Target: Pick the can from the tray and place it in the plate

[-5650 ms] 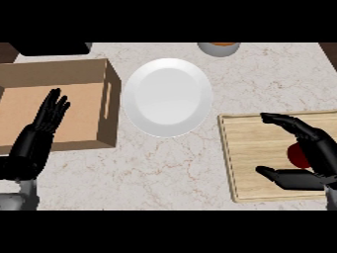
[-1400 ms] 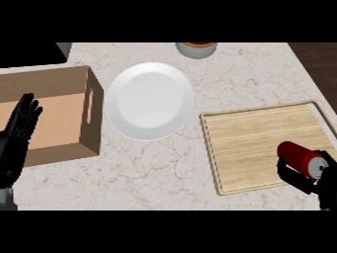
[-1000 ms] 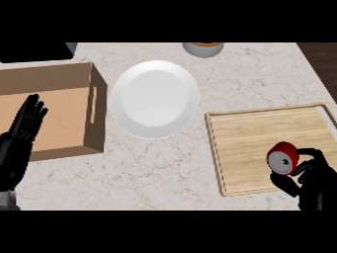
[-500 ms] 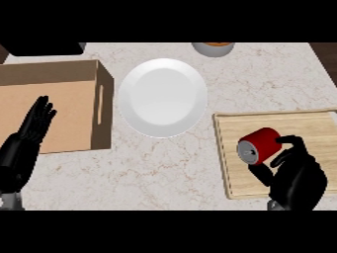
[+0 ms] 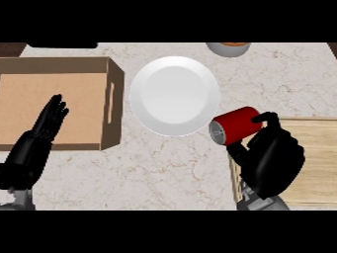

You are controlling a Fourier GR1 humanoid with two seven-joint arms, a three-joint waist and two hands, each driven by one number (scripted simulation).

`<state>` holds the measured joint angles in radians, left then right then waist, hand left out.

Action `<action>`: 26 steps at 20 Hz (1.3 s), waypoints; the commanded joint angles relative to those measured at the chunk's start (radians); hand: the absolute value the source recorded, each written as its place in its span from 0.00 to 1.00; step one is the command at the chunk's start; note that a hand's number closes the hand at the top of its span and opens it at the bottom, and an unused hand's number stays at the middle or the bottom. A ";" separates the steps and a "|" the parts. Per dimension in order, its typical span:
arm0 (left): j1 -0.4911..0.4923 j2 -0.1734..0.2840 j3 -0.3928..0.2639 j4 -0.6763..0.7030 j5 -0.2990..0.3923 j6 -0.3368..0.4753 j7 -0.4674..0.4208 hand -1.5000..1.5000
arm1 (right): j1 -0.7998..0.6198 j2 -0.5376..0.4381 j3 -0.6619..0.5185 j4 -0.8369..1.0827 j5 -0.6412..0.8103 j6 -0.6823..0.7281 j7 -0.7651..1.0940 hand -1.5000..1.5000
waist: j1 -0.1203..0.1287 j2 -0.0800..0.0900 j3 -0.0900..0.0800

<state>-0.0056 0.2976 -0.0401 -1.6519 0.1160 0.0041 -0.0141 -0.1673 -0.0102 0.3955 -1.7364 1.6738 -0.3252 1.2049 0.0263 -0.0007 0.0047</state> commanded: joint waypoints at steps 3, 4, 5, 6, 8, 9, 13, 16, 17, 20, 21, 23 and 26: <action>0.004 -0.008 -0.006 0.099 -0.004 -0.013 0.000 0.50 | -0.231 0.010 0.006 0.112 -0.009 0.119 0.281 1.00 | 0.039 0.020 -0.009; -0.006 -0.025 -0.032 0.093 -0.023 0.005 0.025 0.50 | -0.282 0.010 -0.015 0.123 -0.015 0.150 0.282 1.00 | 0.038 0.020 -0.008; -0.001 -0.023 -0.031 0.099 -0.020 -0.010 -0.006 0.50 | -0.279 0.010 -0.022 0.177 -0.026 0.107 0.282 1.00 | 0.053 0.028 -0.008; -0.014 -0.027 -0.024 0.108 -0.019 -0.003 -0.001 0.50 | -0.323 0.010 -0.053 0.197 -0.044 0.120 0.282 1.00 | 0.051 0.029 -0.008; -0.011 -0.031 -0.037 0.104 -0.037 0.007 0.003 0.50 | -0.369 0.010 -0.084 0.242 -0.058 0.134 0.282 1.00 | 0.053 0.026 -0.007; -0.035 -0.008 -0.011 0.109 -0.011 -0.019 0.006 0.50 | -0.398 0.010 -0.094 0.286 -0.075 0.097 0.282 1.00 | 0.069 0.034 -0.006; -0.034 -0.026 -0.030 0.110 -0.031 -0.003 0.004 0.50 | -0.488 0.010 -0.187 0.353 -0.075 0.028 0.282 1.00 | 0.071 0.034 -0.005; -0.042 -0.022 -0.036 0.096 -0.028 -0.011 0.021 0.50 | -0.477 0.010 -0.259 0.387 -0.073 -0.074 0.282 0.00 | 0.068 0.040 -0.002; -0.045 -0.035 -0.032 0.108 -0.037 0.008 0.012 0.50 | -0.504 0.010 -0.271 0.395 -0.061 -0.037 0.282 0.00 | 0.069 0.038 -0.004; -0.049 -0.029 -0.035 0.089 -0.033 -0.001 0.019 0.50 | -0.512 0.010 -0.348 0.454 -0.089 -0.073 0.282 0.00 | 0.080 0.040 -0.002; -0.050 -0.026 -0.033 0.116 -0.037 -0.009 0.003 0.50 | -0.521 0.010 -0.349 0.443 -0.109 -0.081 0.282 0.00 | 0.080 0.042 -0.004; -0.062 -0.027 -0.039 0.099 -0.039 -0.008 0.011 0.50 | -0.529 0.010 -0.368 0.465 -0.124 -0.136 0.282 0.00 | 0.085 0.039 -0.002; -0.048 -0.022 -0.031 0.122 -0.035 -0.016 0.007 0.50 | -0.550 0.010 -0.381 0.456 -0.074 -0.228 0.281 0.00 | 0.078 0.037 -0.004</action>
<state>-0.0782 0.2728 -0.0776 -1.6165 0.0849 -0.0092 -0.0206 -0.6781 -0.0069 0.0265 -1.2950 1.5779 -0.3675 1.2252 0.1070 0.0275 0.0152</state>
